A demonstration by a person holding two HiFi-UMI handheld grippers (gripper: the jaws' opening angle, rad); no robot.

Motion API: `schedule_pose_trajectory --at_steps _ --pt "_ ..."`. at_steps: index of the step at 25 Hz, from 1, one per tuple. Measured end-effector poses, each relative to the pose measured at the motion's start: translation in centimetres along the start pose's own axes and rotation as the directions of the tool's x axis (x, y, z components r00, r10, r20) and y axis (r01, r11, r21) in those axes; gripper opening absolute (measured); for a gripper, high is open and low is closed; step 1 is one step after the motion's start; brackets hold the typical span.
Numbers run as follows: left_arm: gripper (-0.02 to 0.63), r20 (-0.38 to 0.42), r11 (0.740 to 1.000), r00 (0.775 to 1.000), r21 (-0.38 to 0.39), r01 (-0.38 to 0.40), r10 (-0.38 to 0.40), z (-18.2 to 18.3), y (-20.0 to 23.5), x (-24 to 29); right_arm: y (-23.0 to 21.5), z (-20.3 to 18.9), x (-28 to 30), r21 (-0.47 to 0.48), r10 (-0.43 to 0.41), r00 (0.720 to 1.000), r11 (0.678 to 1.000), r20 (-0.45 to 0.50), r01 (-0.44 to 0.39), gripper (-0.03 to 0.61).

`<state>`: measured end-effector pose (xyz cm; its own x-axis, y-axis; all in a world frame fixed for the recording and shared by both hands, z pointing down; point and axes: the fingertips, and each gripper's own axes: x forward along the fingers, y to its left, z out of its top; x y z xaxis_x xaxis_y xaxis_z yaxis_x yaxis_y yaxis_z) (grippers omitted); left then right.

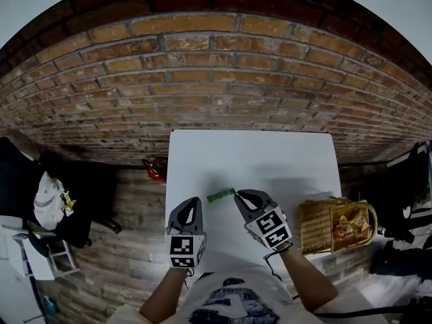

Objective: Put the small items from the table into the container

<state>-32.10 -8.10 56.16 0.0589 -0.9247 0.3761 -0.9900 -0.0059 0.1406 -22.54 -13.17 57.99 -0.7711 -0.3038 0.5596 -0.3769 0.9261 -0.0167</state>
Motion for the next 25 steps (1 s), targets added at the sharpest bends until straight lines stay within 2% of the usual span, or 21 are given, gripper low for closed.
schedule_pose_trajectory --at_steps 4,12,16,25 --pt "0.049 -0.018 1.0 1.0 -0.005 0.0 0.0 -0.4 0.2 1.1 0.0 -0.9 1.2 -0.024 0.03 0.999 0.999 -0.025 -0.031 0.027" --pt "0.049 -0.04 1.0 0.999 -0.017 0.012 -0.013 -1.4 0.1 2.6 1.2 -2.6 3.3 -0.108 0.142 0.985 0.982 -0.095 -0.152 0.226" --pt "0.049 -0.062 1.0 0.998 -0.023 0.005 -0.006 -2.7 0.2 3.0 1.7 -3.5 4.3 -0.148 0.175 0.975 0.97 -0.135 -0.194 0.279" --pt "0.049 -0.1 0.999 0.995 -0.036 0.007 -0.01 -3.9 0.6 4.2 2.0 -6.5 7.7 -0.265 0.201 0.942 0.925 -0.268 -0.272 0.286"
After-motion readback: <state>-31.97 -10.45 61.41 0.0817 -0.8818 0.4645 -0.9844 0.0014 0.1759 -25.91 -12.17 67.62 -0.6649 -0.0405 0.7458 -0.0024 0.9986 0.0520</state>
